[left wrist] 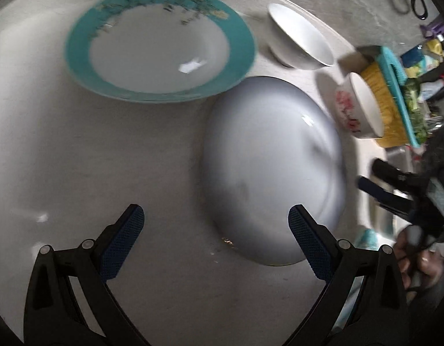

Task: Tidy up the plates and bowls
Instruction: 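Move both grippers down to the rim of the grey-rimmed white plate, then close the left gripper on the plate rim while the right gripper closes on it too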

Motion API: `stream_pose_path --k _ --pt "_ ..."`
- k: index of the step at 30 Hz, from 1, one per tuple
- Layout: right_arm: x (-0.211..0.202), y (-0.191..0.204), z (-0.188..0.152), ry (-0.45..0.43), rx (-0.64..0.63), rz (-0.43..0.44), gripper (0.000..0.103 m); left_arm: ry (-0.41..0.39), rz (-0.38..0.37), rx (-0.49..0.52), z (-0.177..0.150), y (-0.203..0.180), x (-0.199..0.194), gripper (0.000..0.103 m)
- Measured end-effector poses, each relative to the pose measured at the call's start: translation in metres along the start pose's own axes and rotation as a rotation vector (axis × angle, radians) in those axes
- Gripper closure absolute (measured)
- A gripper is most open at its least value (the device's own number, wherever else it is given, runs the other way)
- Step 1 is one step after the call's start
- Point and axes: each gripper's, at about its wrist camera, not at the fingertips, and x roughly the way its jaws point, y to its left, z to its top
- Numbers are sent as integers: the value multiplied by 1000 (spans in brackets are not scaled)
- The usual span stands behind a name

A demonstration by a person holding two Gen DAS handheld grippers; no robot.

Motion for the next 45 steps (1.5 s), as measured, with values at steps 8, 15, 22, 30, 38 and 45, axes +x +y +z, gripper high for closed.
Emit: stream_pose_path --k 8,15,22,30,38,45 --pt "20 -12 8 48 34 32 35 32 -49 28 30 -10 27 14" --pt "25 -11 12 72 -21 42 38 37 -104 49 41 -18 33 14" --pt "30 -7 15 97 -60 47 32 60 -150 92 54 -31 40 19" --pt "34 -3 19 148 -87 17 42 63 -84 113 50 -20 30 58" --pt "29 -14 22 143 -94 -73 83 68 -34 119 57 -12 31 81" --pt "25 -16 21 127 -89 -90 83 61 -40 93 61 -4 30 83"
